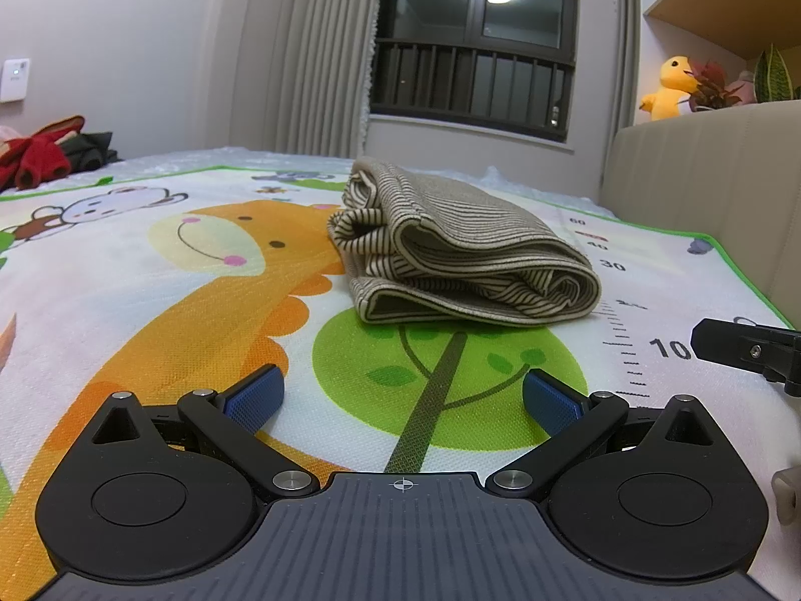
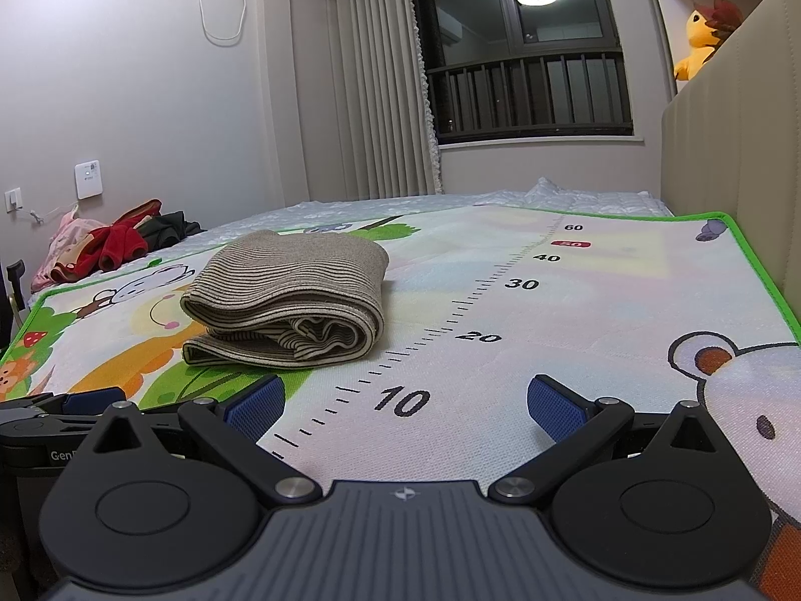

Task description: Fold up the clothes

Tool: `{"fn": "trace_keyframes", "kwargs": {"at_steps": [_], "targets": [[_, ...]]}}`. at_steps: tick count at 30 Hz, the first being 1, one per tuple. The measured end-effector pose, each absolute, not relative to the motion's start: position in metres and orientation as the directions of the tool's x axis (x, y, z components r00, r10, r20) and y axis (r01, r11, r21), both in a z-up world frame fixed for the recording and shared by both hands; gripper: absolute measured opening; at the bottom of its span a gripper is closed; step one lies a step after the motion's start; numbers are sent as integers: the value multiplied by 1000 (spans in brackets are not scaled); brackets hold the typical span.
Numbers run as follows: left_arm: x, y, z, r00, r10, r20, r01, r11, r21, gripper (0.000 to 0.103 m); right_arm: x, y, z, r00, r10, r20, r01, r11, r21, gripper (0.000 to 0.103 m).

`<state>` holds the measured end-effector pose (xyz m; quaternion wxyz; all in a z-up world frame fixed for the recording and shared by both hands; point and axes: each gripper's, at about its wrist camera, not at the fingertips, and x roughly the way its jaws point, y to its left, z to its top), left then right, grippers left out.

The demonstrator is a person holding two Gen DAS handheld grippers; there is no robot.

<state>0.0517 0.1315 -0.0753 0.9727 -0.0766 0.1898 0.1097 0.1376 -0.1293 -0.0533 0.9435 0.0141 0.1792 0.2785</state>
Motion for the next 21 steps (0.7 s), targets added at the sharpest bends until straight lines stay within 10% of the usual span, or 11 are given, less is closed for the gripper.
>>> {"fn": "trace_keyframes", "kwargs": {"at_steps": [21], "targets": [[41,146,-60,925,146,-351,-221,958,-181,103,145,-115,-53,732,534,-423,-547,831,102,103]]}}
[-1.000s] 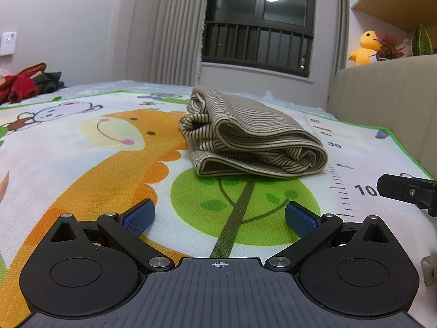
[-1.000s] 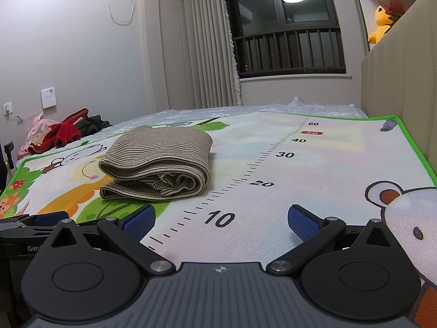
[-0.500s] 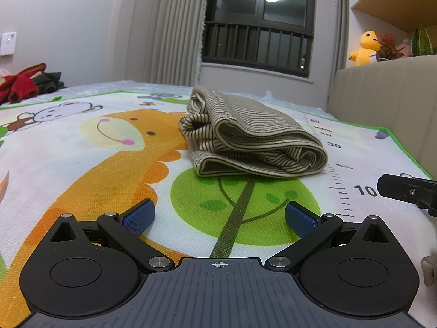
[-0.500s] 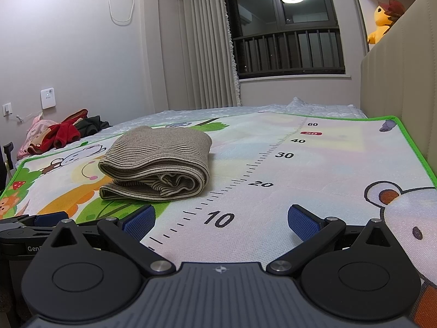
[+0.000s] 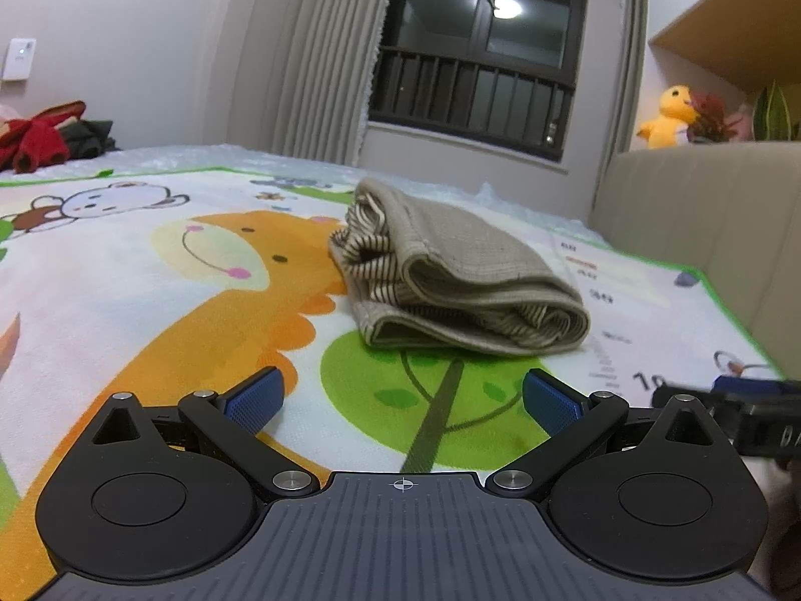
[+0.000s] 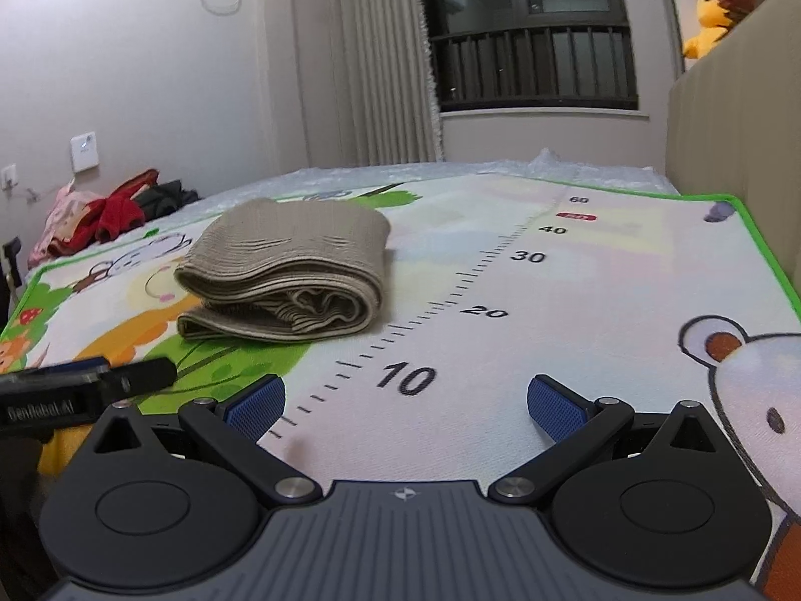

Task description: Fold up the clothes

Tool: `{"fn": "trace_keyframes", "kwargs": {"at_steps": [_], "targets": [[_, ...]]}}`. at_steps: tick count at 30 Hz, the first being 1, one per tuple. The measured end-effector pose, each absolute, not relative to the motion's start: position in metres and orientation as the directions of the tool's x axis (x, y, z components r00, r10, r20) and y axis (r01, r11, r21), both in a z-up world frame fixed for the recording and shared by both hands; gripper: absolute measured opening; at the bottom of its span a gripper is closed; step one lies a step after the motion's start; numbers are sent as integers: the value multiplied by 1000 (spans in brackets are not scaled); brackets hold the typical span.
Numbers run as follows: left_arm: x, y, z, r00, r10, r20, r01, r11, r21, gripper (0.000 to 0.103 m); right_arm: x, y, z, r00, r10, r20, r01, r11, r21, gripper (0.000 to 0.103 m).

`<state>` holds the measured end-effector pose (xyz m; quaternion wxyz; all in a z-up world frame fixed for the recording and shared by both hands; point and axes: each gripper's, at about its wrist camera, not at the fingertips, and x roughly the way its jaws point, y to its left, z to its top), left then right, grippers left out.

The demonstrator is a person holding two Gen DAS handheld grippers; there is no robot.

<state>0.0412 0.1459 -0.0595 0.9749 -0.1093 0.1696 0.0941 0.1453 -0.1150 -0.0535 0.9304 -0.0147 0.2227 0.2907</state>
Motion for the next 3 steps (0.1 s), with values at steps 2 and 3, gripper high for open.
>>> {"fn": "trace_keyframes", "kwargs": {"at_steps": [2,3], "targets": [[38,149,-55,933,141,-330,-211,960,-186,103,143,-108,-53,700,563,-439,-592,802,84,103],[36,151,-51,937,133,-322,-203,959,-195,103,142,-103,-52,687,569,-452,-612,788,63,103]]}}
